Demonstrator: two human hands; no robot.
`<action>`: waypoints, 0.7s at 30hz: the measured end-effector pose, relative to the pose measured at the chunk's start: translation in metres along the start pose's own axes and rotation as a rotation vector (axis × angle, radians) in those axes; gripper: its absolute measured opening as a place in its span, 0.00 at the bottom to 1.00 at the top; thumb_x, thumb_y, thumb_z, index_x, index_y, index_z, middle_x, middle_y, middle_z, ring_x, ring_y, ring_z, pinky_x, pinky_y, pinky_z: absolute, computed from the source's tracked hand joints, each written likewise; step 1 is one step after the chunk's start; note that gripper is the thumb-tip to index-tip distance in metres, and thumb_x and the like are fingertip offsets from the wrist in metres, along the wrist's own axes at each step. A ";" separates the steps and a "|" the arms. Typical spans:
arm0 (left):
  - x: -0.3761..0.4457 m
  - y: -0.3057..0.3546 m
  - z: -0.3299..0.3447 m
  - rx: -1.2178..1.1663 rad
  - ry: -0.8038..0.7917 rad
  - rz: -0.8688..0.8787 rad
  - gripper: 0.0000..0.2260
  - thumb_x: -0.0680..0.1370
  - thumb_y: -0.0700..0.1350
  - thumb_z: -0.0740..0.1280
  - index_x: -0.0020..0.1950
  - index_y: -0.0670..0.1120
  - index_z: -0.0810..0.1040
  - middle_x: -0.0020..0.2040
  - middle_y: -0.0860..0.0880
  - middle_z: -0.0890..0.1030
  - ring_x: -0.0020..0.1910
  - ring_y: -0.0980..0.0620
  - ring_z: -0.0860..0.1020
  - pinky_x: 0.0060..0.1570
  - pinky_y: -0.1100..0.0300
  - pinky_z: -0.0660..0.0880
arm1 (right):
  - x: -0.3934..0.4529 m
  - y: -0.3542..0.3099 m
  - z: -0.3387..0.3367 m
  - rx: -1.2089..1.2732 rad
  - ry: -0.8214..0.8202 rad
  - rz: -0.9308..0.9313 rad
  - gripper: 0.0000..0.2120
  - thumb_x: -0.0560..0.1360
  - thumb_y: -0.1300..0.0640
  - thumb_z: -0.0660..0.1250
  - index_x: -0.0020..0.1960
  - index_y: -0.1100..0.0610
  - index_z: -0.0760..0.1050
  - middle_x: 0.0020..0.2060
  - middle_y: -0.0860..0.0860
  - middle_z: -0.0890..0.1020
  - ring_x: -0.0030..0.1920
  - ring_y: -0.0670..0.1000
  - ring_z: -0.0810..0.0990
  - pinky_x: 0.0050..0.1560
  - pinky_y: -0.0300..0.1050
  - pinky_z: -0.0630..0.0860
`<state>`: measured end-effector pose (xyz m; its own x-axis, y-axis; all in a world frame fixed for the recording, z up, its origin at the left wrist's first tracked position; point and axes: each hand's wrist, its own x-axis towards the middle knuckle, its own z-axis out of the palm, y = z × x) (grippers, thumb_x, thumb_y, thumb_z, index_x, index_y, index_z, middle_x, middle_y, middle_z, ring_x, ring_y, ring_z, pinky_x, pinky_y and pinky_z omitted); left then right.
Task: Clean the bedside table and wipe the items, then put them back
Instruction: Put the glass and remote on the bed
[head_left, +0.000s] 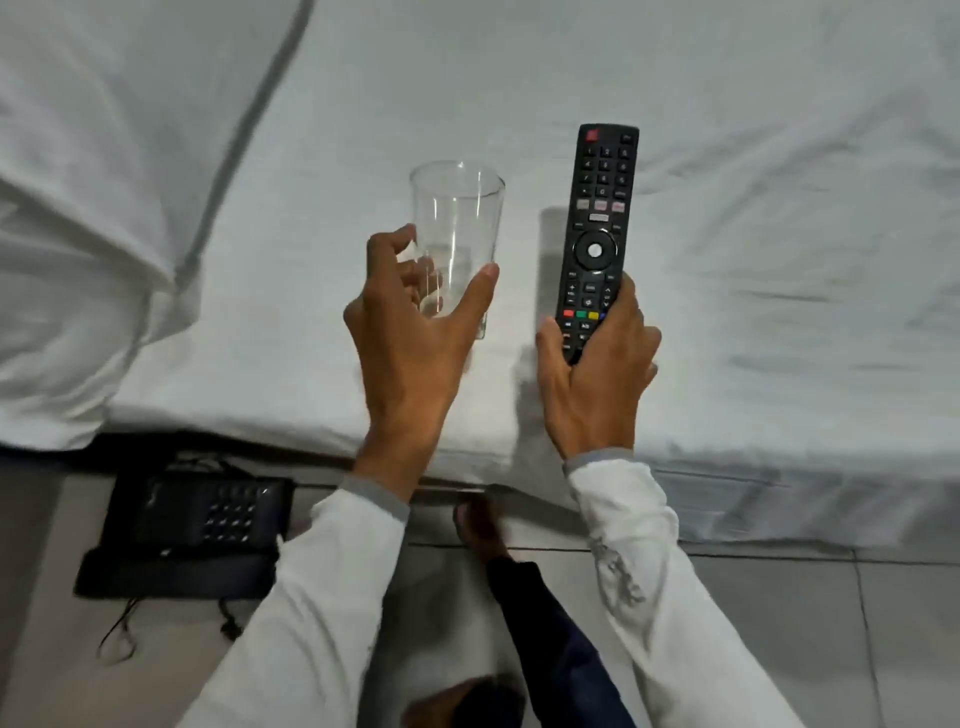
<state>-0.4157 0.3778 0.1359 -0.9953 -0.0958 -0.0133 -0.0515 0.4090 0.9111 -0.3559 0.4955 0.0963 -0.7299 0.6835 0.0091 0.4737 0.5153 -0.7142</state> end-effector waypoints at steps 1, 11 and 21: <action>0.006 -0.001 0.015 0.035 -0.011 0.018 0.30 0.70 0.56 0.79 0.66 0.46 0.74 0.52 0.49 0.84 0.46 0.56 0.82 0.42 0.81 0.72 | 0.012 0.009 0.002 -0.071 0.010 0.032 0.32 0.76 0.48 0.65 0.76 0.55 0.60 0.61 0.55 0.75 0.59 0.58 0.69 0.59 0.56 0.65; 0.025 -0.028 0.076 0.473 -0.067 0.122 0.37 0.71 0.71 0.69 0.71 0.48 0.69 0.62 0.47 0.81 0.60 0.46 0.79 0.53 0.46 0.80 | 0.041 0.049 0.015 -0.423 0.056 0.084 0.40 0.75 0.35 0.61 0.78 0.57 0.56 0.67 0.57 0.66 0.64 0.60 0.65 0.61 0.57 0.62; -0.065 -0.122 -0.102 0.385 0.235 -0.014 0.29 0.81 0.60 0.62 0.74 0.41 0.69 0.69 0.40 0.74 0.68 0.41 0.73 0.67 0.44 0.72 | -0.057 -0.051 0.047 0.016 -0.014 -0.476 0.33 0.77 0.42 0.66 0.75 0.60 0.67 0.68 0.61 0.70 0.69 0.57 0.68 0.72 0.54 0.63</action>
<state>-0.3367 0.2419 0.0674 -0.9510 -0.2889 0.1103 -0.1355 0.7100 0.6910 -0.3616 0.4054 0.0995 -0.8706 0.3660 0.3289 0.0771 0.7615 -0.6436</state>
